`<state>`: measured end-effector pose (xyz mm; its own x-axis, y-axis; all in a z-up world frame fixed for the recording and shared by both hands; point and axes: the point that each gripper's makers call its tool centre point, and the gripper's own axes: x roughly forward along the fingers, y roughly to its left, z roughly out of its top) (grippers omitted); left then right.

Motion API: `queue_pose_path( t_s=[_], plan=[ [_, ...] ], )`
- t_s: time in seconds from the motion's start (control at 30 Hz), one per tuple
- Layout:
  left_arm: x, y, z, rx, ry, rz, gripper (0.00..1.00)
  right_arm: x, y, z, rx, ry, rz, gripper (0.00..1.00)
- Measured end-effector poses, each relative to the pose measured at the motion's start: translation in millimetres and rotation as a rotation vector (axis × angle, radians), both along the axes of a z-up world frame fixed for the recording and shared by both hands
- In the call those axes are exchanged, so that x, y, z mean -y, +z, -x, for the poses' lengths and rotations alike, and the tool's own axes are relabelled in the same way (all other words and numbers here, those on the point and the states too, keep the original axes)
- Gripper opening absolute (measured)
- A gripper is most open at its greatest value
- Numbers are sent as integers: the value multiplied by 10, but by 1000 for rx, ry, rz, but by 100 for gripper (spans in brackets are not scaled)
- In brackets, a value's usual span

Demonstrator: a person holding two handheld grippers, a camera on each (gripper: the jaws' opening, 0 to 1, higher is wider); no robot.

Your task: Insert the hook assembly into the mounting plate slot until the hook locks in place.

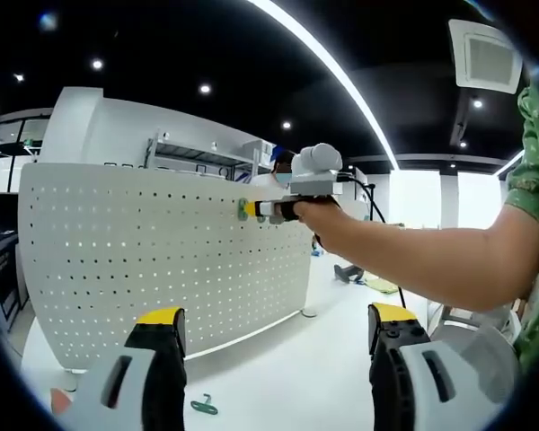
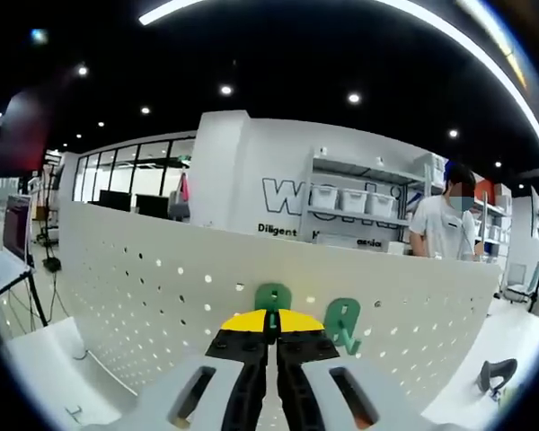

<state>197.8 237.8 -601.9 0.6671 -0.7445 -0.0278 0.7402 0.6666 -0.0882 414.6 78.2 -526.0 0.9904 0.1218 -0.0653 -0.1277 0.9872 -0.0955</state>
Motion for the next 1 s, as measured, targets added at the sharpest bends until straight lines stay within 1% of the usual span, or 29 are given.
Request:
queue_pose_path(
  t_s=[0.13, 0.37, 0.8, 1.0],
  plan=[
    [-20, -1, -1, -1, 4, 0, 86, 7, 3, -20, -47, 5, -2, 0],
    [3, -2, 7, -1, -2, 2, 85, 11, -20, -20, -88, 9, -16, 0],
    [24, -1, 12, -1, -10, 1, 85, 7, -43, -8, -99, 20, -19, 0],
    [21, 2, 9, 1, -9, 0, 85, -2, -47, -10, -92, 20, -20, 0]
  ],
)
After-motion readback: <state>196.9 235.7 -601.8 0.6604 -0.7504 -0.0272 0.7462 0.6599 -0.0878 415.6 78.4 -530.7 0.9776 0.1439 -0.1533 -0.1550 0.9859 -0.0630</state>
